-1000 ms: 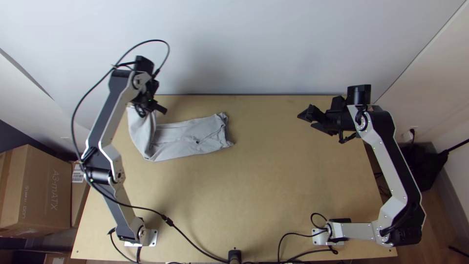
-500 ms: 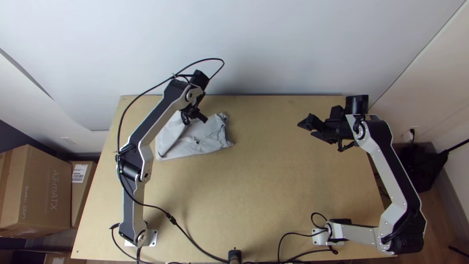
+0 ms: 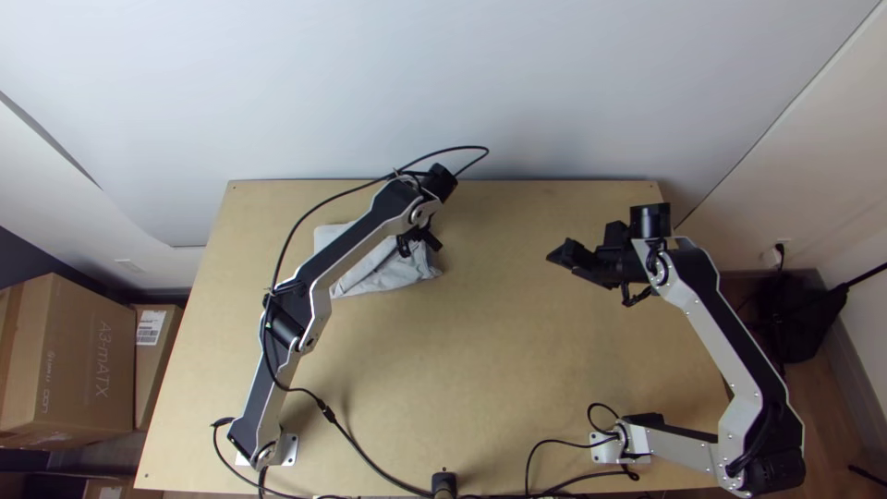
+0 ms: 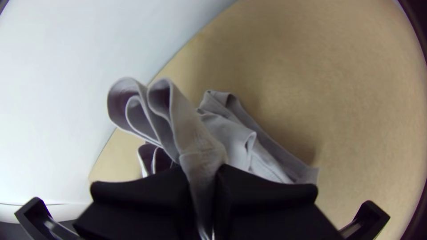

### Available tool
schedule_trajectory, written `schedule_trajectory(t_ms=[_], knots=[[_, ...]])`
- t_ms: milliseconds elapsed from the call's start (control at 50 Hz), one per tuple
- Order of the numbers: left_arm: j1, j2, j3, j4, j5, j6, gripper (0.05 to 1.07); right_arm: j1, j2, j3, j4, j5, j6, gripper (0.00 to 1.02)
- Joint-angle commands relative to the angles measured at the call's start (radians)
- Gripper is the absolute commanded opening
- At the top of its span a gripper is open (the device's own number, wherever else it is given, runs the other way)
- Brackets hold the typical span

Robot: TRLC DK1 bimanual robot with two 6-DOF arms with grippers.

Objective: Fold the t-shirt

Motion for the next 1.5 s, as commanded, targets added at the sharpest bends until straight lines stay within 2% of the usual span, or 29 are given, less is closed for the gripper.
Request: schedule_trajectory(t_ms=[0,20,40,140,220,320,560,680,760,880,1120,1220,1480], knots=[[-0.050,0.020,0.036,0.020,-0.022,0.000,0.92,0.033,-0.023,-0.059,0.029,0.000,0.015,0.98],[-0.063,0.019,0.036,0.037,-0.032,0.007,1.01,0.037,-0.023,-0.066,0.034,0.000,0.016,0.98],[-0.073,0.014,0.036,0.057,-0.037,0.015,1.03,0.042,-0.023,-0.073,0.040,0.002,0.018,0.98],[-0.104,-0.040,0.036,0.123,-0.025,0.018,1.03,0.069,-0.010,-0.106,0.080,0.005,0.021,0.98],[-0.106,-0.106,0.036,0.187,0.038,-0.017,1.03,0.093,0.019,-0.117,0.112,0.008,0.036,0.98],[-0.080,-0.153,0.029,0.198,0.086,-0.029,1.03,0.126,0.062,-0.096,0.138,0.010,0.044,0.98],[0.092,-0.198,-0.022,0.052,0.092,-0.025,1.03,0.214,0.193,0.085,0.137,0.031,0.066,0.98],[0.201,-0.233,-0.057,-0.014,0.268,-0.033,1.03,0.244,0.234,0.167,0.120,0.036,0.066,0.98],[0.258,-0.242,-0.089,-0.049,0.340,-0.026,1.03,0.263,0.259,0.214,0.109,0.036,0.069,0.98],[0.321,-0.247,-0.174,-0.037,0.343,-0.020,1.03,0.307,0.300,0.277,0.109,0.037,0.064,0.98],[0.391,-0.273,-0.376,0.118,0.299,-0.010,1.03,0.364,0.401,0.440,0.094,0.072,0.058,0.98],[0.391,-0.274,-0.441,0.156,0.255,0.001,1.03,0.376,0.440,0.513,0.065,0.074,0.059,0.98],[0.345,-0.313,-0.520,0.166,0.256,0.013,1.03,0.392,0.498,0.578,0.042,0.082,0.066,0.98]])
